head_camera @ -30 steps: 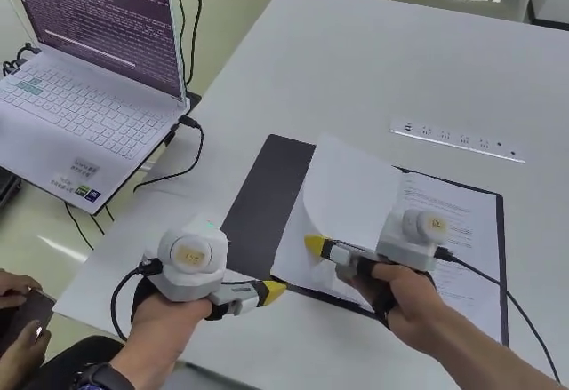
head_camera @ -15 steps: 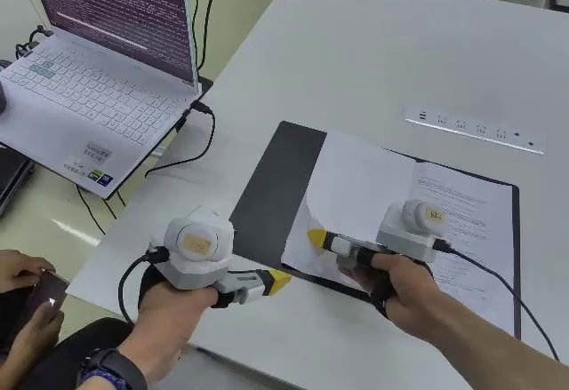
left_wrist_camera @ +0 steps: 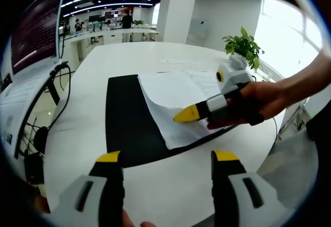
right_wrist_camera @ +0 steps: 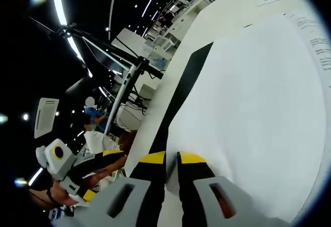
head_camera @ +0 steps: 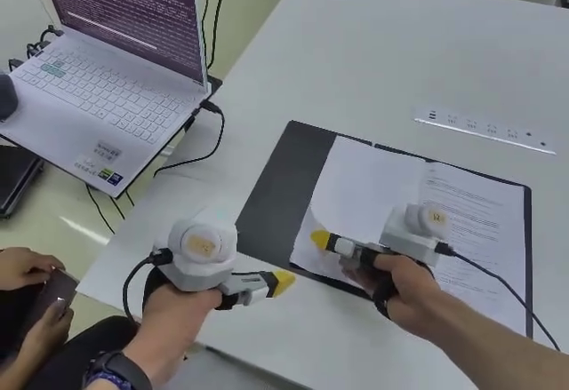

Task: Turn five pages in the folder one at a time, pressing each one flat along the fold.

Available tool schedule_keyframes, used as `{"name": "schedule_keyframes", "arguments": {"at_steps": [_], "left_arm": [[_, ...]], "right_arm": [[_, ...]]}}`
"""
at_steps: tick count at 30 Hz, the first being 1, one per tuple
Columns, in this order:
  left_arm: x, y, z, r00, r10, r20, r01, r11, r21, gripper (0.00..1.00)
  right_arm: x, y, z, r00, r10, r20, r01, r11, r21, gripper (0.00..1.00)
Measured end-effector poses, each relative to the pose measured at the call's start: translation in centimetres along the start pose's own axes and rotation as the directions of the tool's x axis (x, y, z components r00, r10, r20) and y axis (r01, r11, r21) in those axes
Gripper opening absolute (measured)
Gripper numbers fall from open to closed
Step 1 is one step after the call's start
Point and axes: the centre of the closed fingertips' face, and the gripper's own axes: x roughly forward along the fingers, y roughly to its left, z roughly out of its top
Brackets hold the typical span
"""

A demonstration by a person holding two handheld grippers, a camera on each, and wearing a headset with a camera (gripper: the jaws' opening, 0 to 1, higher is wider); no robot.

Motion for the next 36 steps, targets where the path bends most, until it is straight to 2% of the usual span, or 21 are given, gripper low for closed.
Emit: {"name": "schedule_keyframes", "arguments": {"at_steps": [4,11,14,18,22,31,36], "left_arm": [[0.0,0.1,-0.3,1.0,0.0,-0.006,0.0,1.0,-0.004,0.68],[-0.2,0.4,0.4,0.9999,0.007,0.009,-0.007,1.0,-0.003,0.68],[-0.3,0.7,0.5,0.9998,0.013,0.015,-0.013,1.0,-0.005,0.68],[-0.4,0.7,0.2,0.9999,0.012,0.012,-0.012,1.0,-0.008,0.68],[-0.3,0.4,0.0,1.0,0.005,0.006,-0.005,1.0,-0.007,0.68],[0.3,-0.1,-0.1,1.0,-0.005,0.002,0.005,1.0,-0.01,0.66],[0.6,-0.2,0.1,0.9999,-0.014,0.003,0.014,1.0,-0.011,0.64]], "right_arm": [[0.5,0.3,-0.4,0.9997,-0.008,0.022,0.006,0.998,0.066,0.14],[1.2,0.9,-2.7,0.9988,-0.004,-0.049,0.006,0.999,0.048,0.24],[1.0,1.2,-2.8,0.9995,0.004,-0.031,-0.002,0.998,0.062,0.24],[0.9,1.5,-2.8,0.9993,0.026,-0.025,-0.024,0.996,0.08,0.28],[0.7,2.5,-2.9,0.9966,0.075,-0.033,-0.072,0.995,0.073,0.39],[-1.0,4.0,-2.8,0.9895,0.145,-0.009,-0.144,0.988,0.055,0.47],[-2.8,4.9,-2.9,0.9841,0.178,0.001,-0.178,0.984,0.015,0.47]]}}
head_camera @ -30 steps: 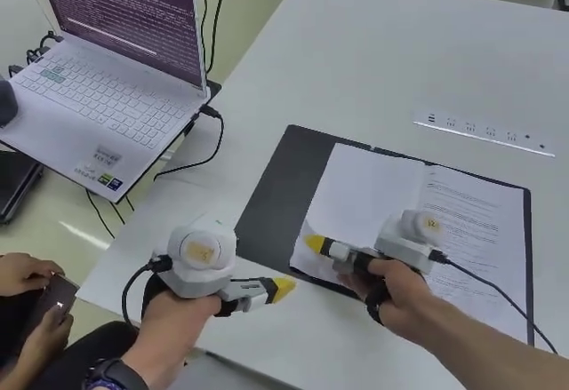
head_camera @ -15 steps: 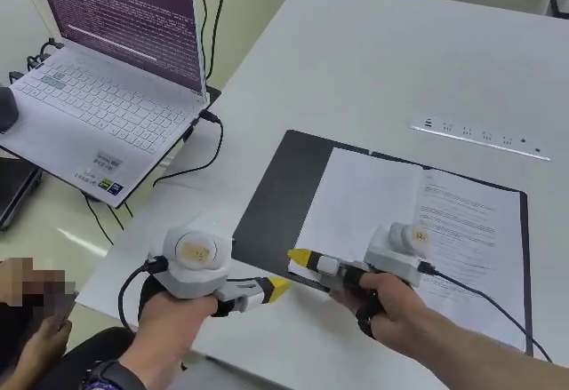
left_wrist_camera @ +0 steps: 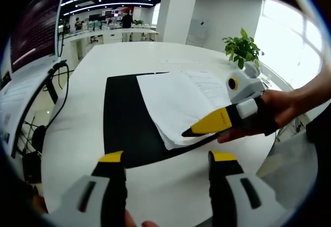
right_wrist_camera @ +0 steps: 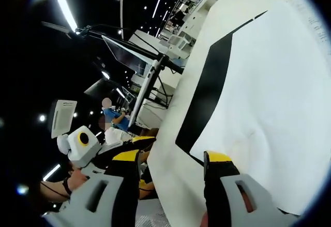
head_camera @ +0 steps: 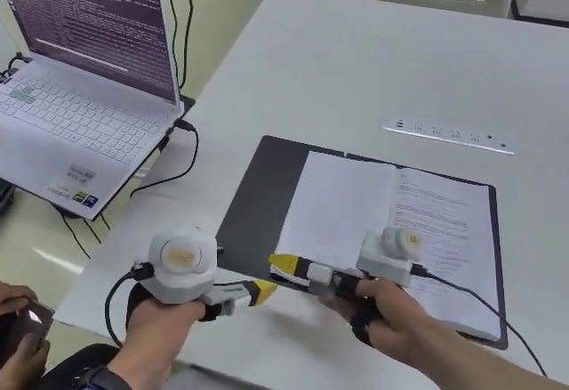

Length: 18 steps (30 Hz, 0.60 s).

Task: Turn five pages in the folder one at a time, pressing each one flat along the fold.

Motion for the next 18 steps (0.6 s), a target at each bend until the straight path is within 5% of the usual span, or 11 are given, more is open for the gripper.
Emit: {"name": "schedule_keyframes", "arguments": {"at_steps": [6,18], "left_arm": [[0.7,-0.2,0.3,0.9999,-0.014,0.005,0.014,1.0,-0.008,0.58],[2.2,-1.4,0.4,0.9987,-0.049,-0.017,0.049,0.998,0.031,0.48]], "right_arm": [[-2.2,0.0,-0.3,0.9996,-0.024,-0.015,0.023,0.998,-0.066,0.47],[-5.9,-0.9,1.2,0.9957,-0.077,0.051,0.083,0.99,-0.113,0.41]]}}
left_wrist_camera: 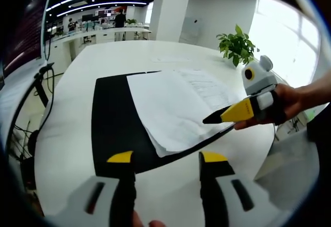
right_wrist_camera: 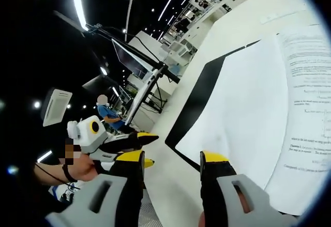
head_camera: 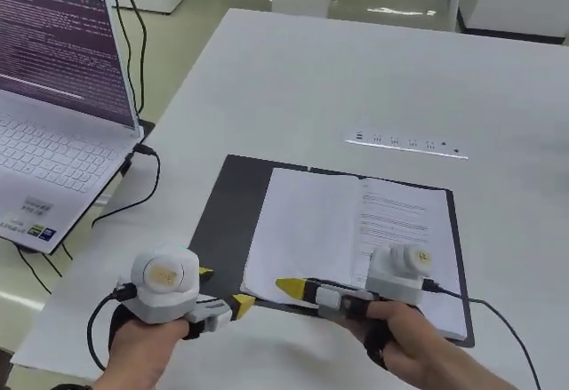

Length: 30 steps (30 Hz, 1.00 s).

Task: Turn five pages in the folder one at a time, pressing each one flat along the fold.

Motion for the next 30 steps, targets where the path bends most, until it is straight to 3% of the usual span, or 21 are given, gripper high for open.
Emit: {"name": "schedule_keyframes", "arguments": {"at_steps": [10,22,25,30], "left_arm": [[1.5,-0.1,0.1,0.9999,-0.003,-0.012,0.003,1.0,0.001,0.36],[3.5,-1.1,0.6,0.9993,-0.036,0.0,0.036,0.999,-0.004,0.17],[4.0,-1.1,0.4,0.9991,-0.042,0.0,0.042,0.999,-0.005,0.1],[5.1,-0.9,-1.2,0.998,-0.049,-0.039,0.049,0.999,-0.023,0.06]], "right_arm": [[-1.4,-0.4,0.6,0.9987,-0.029,0.042,0.029,1.0,0.001,0.36],[-3.3,-1.0,-0.1,0.9957,-0.061,0.07,0.06,0.998,0.014,0.33],[-3.6,-1.1,-0.3,0.9942,-0.069,0.083,0.067,0.997,0.029,0.32],[-3.9,-1.0,-0.5,0.9931,-0.074,0.091,0.071,0.997,0.033,0.32]]}}
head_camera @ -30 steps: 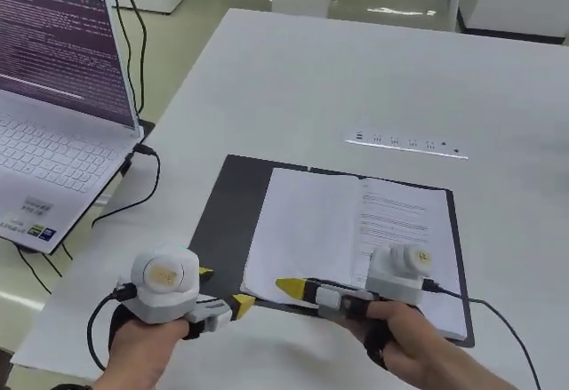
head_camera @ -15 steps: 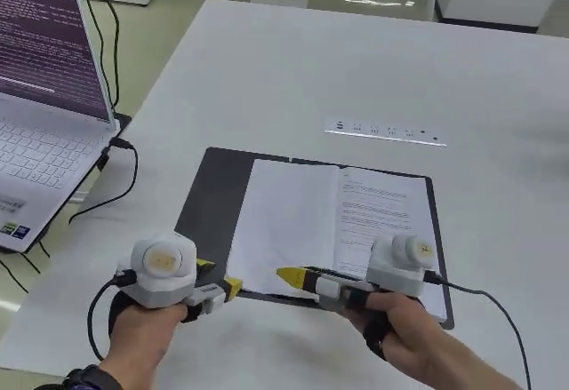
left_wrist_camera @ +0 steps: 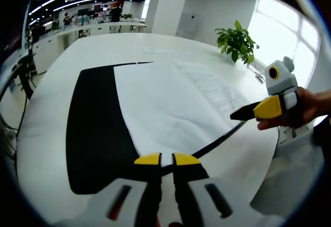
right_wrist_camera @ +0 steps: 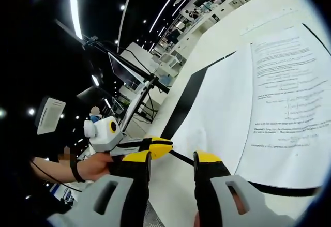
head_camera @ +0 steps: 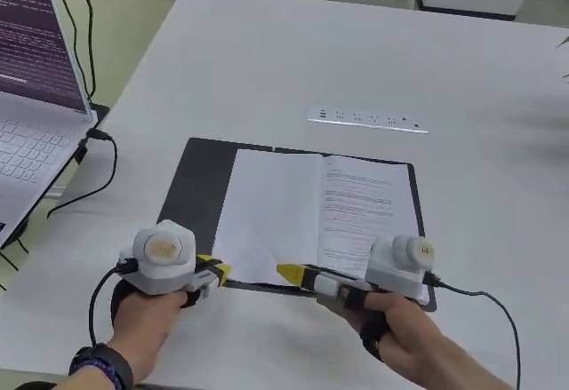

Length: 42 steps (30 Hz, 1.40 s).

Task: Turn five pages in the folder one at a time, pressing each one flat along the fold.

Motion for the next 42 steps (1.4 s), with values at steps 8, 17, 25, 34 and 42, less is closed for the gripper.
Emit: {"name": "schedule_keyframes", "arguments": {"at_steps": [8,17,25,34,42], "left_arm": [[1.0,-0.1,-1.0,0.9997,0.002,-0.022,-0.003,1.0,-0.014,0.02],[1.2,-0.2,-1.2,0.9989,0.025,-0.04,-0.023,0.999,0.037,0.0],[1.2,-0.1,-1.2,0.9989,0.038,-0.026,-0.038,0.999,0.028,0.0],[1.2,-0.1,-1.2,0.9988,0.044,-0.021,-0.044,0.999,0.028,0.0],[1.2,-0.1,-1.3,0.9988,0.043,-0.022,-0.043,0.999,0.022,0.0]], "right_arm": [[-0.6,-0.5,0.2,0.9998,-0.008,0.016,0.008,1.0,0.012,0.3],[-0.9,-0.7,-0.4,0.9997,-0.01,0.022,0.009,0.999,0.032,0.29],[-0.9,-1.4,-0.9,0.9998,-0.02,0.005,0.02,0.999,0.034,0.27],[-1.0,-2.5,0.1,0.9986,-0.051,0.016,0.051,0.998,0.028,0.23],[-0.9,-4.1,1.8,0.9958,-0.085,0.035,0.084,0.996,0.028,0.17]]}}
